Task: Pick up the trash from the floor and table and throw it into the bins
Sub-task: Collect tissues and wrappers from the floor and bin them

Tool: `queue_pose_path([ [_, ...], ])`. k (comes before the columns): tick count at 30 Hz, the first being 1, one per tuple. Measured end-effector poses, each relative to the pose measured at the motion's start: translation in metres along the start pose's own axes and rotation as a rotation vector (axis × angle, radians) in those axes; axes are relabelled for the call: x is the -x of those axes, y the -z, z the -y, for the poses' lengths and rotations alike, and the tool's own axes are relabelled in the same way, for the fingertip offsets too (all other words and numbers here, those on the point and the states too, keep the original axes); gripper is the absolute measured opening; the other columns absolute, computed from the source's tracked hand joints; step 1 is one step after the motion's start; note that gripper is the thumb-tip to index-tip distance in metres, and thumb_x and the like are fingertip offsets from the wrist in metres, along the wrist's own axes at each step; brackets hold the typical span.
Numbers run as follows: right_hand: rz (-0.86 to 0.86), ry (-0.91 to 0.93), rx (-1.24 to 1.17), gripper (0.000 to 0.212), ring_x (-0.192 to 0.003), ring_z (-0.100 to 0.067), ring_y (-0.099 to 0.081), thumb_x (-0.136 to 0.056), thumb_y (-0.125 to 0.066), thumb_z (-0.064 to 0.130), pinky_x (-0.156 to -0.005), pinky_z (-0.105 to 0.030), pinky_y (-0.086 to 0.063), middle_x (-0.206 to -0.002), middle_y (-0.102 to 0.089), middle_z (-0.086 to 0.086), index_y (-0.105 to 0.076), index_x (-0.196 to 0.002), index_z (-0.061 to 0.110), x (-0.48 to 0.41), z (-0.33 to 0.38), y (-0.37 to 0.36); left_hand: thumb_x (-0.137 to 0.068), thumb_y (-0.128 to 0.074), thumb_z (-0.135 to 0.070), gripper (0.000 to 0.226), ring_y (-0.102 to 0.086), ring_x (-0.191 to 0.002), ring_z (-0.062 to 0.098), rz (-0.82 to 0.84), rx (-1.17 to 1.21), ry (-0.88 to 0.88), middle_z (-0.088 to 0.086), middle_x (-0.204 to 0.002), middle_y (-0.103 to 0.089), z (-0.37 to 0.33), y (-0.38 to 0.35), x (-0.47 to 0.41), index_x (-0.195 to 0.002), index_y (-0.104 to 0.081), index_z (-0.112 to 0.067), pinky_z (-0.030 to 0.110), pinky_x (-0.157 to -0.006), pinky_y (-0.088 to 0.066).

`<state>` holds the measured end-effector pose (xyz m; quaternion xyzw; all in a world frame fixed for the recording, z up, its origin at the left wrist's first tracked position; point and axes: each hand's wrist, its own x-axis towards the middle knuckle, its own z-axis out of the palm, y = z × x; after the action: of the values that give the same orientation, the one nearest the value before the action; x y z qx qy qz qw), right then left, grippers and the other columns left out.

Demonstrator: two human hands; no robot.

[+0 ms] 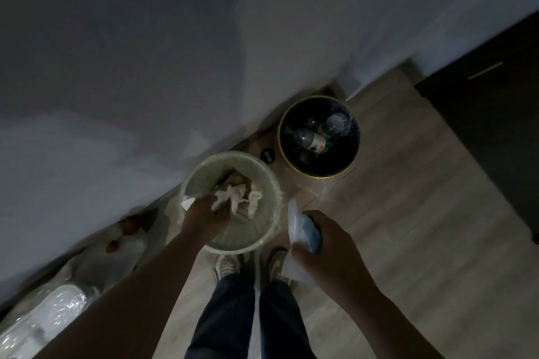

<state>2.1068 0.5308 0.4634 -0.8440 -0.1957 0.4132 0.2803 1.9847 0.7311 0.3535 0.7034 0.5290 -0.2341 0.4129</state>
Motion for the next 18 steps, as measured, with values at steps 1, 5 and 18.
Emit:
queue_pose_path([
  [1, -0.001, 0.002, 0.008, 0.025, -0.073, -0.002, -0.057, -0.075, -0.066, 0.016, -0.063, -0.011, -0.044, -0.079, -0.056, 0.011, -0.053, -0.092, 0.029, -0.003, 0.0, -0.002, -0.082, -0.071, -0.026, 0.047, -0.056, -0.114, 0.027, 0.0, 0.024, -0.003, 0.009, -0.125, -0.059, 0.002, 0.001, 0.0, -0.125, -0.058, -0.013, 0.031, -0.091, -0.046],
  [5, 0.041, 0.015, 0.064, 0.022, -0.071, -0.003, -0.056, -0.075, -0.066, 0.019, -0.058, -0.012, -0.042, -0.08, -0.055, 0.01, -0.053, -0.092, 0.026, -0.017, 0.0, -0.014, -0.081, -0.07, -0.017, 0.024, -0.061, -0.102, 0.028, 0.024, -0.03, -0.014, 0.011, -0.11, -0.066, 0.015, 0.006, 0.005, -0.104, -0.066, -0.009, 0.039, -0.089, -0.051],
  [18, 0.268, -0.036, 0.312, 0.089, -0.128, -0.03, -0.043, -0.082, -0.07, 0.038, -0.101, -0.04, -0.044, -0.142, -0.035, -0.011, -0.017, -0.151, 0.021, -0.101, 0.032, -0.09, -0.084, -0.065, -0.021, 0.023, -0.061, -0.094, 0.015, 0.076, -0.272, -0.182, 0.002, -0.106, -0.066, 0.056, 0.031, 0.018, -0.105, -0.064, -0.014, 0.024, -0.078, -0.048],
])
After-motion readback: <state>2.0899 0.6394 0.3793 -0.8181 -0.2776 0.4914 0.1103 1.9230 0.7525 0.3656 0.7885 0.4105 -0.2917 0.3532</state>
